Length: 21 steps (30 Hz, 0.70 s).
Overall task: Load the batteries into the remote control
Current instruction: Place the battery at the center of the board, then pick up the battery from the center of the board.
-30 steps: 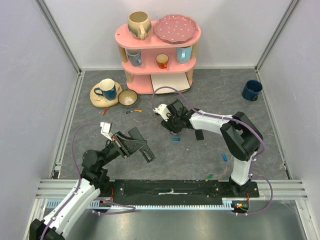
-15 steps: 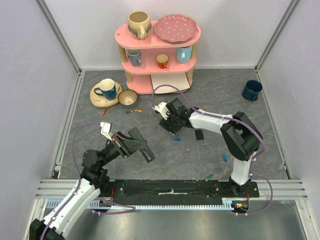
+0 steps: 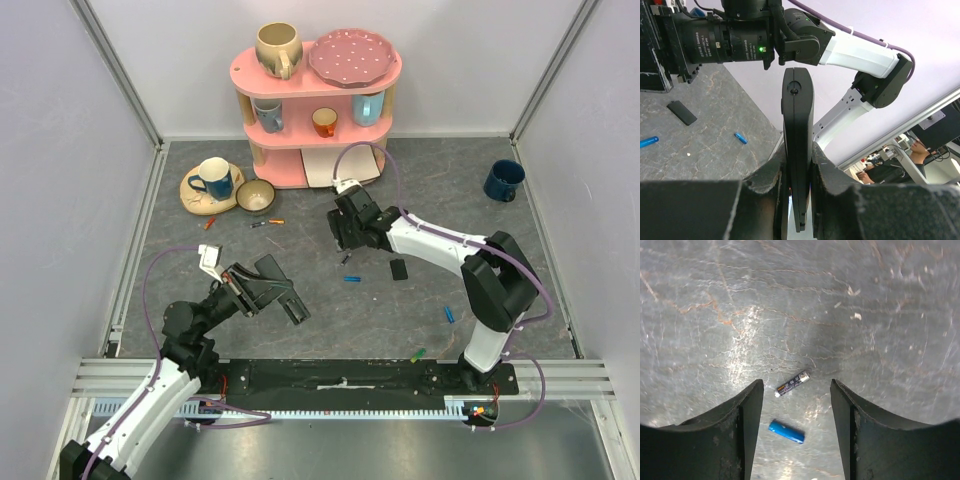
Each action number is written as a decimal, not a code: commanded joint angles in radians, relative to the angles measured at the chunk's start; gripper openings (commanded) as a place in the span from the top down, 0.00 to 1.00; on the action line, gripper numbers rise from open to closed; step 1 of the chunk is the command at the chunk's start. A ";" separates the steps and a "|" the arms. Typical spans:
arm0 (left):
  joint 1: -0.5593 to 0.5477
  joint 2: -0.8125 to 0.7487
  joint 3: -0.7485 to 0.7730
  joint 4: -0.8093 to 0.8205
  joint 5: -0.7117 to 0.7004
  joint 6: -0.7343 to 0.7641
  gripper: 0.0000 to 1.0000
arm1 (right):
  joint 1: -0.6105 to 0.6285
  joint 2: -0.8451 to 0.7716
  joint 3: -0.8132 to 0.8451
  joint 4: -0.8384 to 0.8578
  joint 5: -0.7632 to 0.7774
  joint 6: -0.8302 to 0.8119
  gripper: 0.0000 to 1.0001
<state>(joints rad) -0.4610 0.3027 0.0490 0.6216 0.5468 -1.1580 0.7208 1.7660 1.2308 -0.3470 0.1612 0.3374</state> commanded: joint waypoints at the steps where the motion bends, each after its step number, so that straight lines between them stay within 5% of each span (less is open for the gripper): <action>1: 0.002 -0.002 -0.132 0.009 -0.022 0.029 0.98 | 0.012 -0.010 -0.027 -0.035 0.135 0.403 0.38; 7: 0.002 -0.002 -0.135 0.007 -0.024 0.021 0.98 | 0.034 -0.004 -0.037 -0.020 0.189 0.554 0.39; 21: 0.002 -0.045 -0.138 -0.037 -0.024 0.021 0.98 | 0.032 0.108 -0.019 -0.037 0.167 0.626 0.48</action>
<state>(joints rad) -0.4614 0.2657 0.0486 0.5770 0.5274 -1.1580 0.7551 1.8694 1.1954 -0.3840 0.2962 0.9173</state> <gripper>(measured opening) 0.243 0.524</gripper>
